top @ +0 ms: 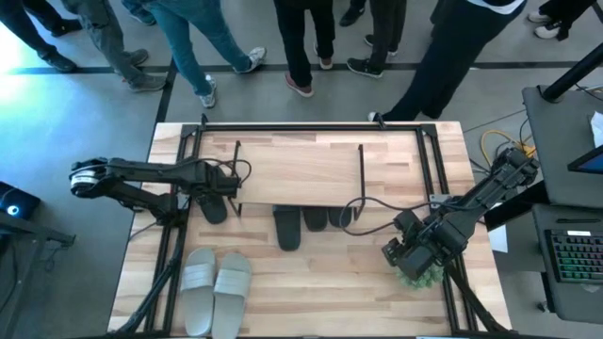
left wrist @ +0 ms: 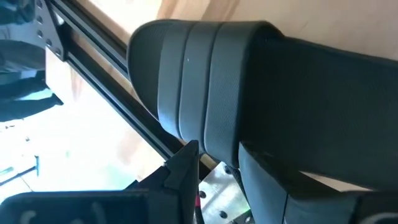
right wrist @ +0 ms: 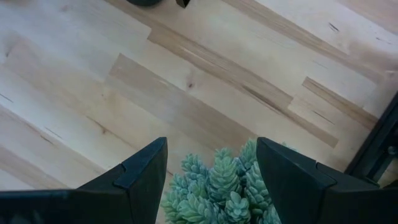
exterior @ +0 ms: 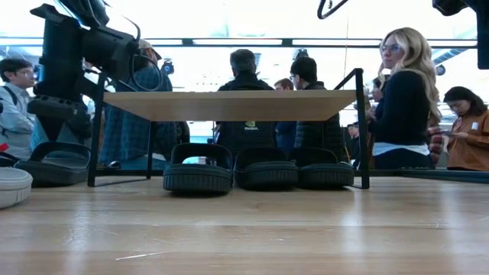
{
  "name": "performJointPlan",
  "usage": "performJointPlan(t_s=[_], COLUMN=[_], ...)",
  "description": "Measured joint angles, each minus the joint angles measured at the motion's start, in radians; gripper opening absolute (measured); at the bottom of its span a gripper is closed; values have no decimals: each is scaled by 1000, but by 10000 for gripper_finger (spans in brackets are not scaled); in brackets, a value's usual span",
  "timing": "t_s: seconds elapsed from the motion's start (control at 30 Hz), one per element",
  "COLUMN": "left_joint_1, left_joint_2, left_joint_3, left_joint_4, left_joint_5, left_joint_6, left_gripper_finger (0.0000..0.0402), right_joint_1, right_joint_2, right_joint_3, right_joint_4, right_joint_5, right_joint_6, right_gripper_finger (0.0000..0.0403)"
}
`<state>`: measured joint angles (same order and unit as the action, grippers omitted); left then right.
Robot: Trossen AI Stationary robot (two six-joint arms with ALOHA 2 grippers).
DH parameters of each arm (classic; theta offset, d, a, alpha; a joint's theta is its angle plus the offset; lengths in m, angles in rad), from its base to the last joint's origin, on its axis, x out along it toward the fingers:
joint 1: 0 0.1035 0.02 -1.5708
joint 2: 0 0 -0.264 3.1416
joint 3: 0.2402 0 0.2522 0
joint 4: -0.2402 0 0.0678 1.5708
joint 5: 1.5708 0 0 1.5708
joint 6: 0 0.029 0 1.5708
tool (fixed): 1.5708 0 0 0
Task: Pick and place slides into the shelf
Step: Adjust the black slide
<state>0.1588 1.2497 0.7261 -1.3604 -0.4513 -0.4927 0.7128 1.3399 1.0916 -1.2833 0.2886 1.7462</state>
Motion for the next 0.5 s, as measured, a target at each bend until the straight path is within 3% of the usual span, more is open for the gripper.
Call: performJointPlan(t_s=[0.5], left_joint_1=[-11], left_joint_2=[42], left_joint_3=[-9], left_joint_4=[33], left_joint_5=[23], left_joint_6=[1], left_gripper_finger=[100], right_joint_1=[0], right_joint_2=[0], right_joint_3=[0], right_joint_4=[-14], right_joint_5=[0], right_joint_6=[-2], right_gripper_finger=[238])
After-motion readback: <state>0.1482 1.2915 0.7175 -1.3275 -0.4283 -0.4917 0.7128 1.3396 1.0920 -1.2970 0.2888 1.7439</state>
